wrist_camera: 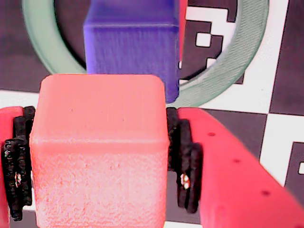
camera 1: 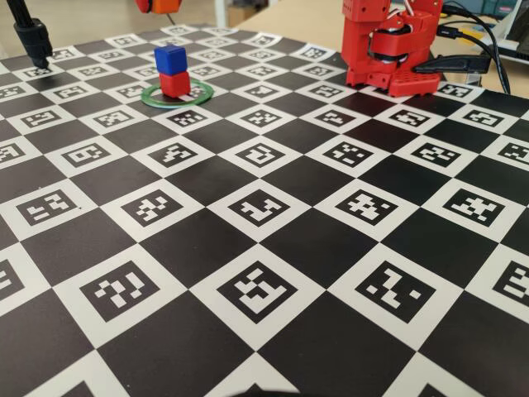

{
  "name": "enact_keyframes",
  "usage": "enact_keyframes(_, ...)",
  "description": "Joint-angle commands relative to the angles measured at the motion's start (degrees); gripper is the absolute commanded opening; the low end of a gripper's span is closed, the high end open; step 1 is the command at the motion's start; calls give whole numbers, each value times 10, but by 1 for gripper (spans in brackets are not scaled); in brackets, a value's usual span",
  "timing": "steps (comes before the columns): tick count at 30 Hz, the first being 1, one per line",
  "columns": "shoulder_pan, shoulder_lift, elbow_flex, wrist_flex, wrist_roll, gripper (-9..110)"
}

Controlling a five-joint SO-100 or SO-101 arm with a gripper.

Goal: Grab the red cube then put it in the green circle then put the blue cube on top and finally the orange cube on top

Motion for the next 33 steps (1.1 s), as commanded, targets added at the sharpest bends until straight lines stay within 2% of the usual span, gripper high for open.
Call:
enact_keyframes(1, 4, 4, -9, -8, 5, 3)
enact_keyframes(33, 0, -10, 41, -47, 14, 3)
